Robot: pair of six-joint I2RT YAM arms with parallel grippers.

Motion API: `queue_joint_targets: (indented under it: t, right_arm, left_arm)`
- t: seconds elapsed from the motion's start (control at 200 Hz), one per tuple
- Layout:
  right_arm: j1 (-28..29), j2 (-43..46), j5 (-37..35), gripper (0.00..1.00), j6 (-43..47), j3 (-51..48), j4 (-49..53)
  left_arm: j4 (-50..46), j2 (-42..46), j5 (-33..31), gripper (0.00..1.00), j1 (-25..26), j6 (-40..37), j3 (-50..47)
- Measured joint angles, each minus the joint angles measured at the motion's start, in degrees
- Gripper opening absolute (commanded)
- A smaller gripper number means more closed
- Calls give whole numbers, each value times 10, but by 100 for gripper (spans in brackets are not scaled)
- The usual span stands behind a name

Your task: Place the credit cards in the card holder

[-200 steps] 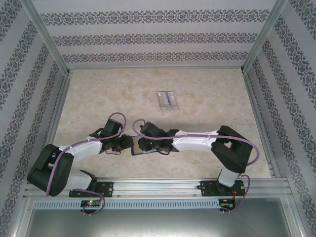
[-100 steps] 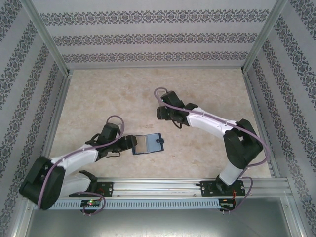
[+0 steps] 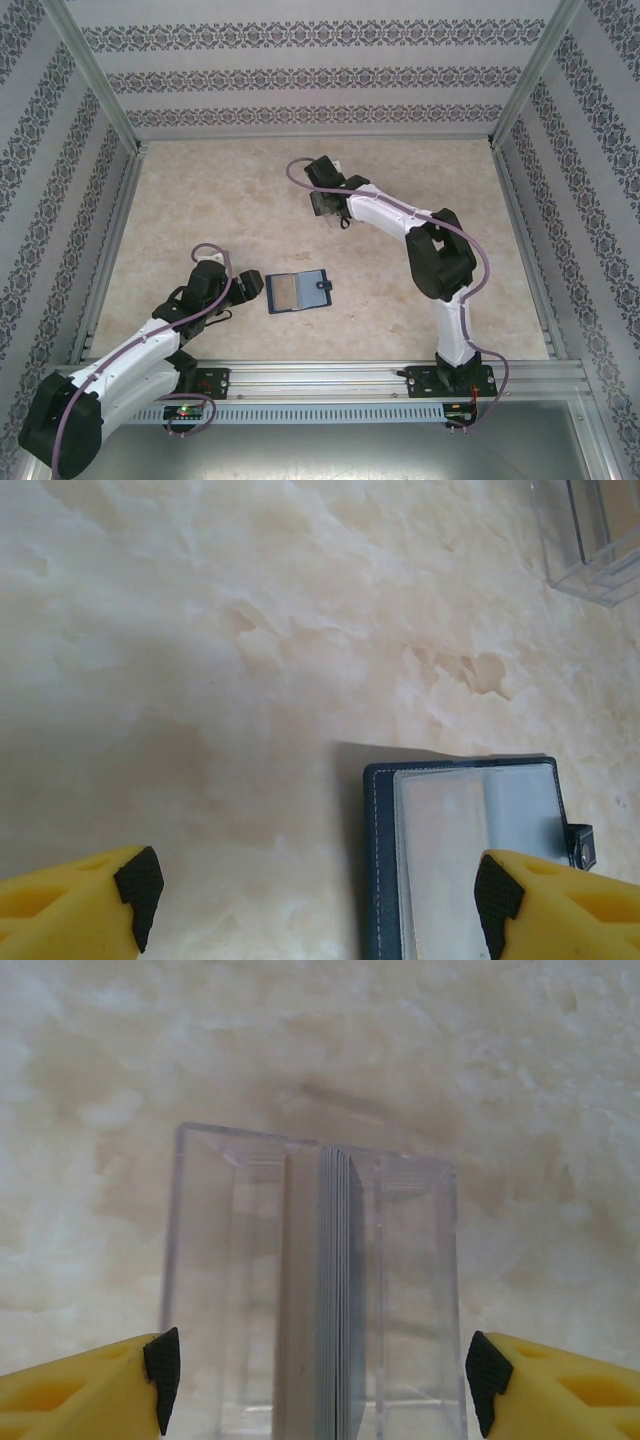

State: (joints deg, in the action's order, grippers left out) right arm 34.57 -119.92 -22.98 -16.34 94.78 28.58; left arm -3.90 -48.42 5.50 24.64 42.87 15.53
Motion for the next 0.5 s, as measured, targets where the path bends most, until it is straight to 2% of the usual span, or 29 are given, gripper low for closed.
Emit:
queue_joint_targets:
  t: [0.36, 0.5]
  right_arm:
    - [-18, -25, -52, 68, 16, 17, 8]
    - [-18, -27, -62, 60, 26, 17, 11]
  left_arm:
    - [0, -7, -3, 84, 0, 0, 0]
    - [0, -11, -2, 84, 0, 0, 0]
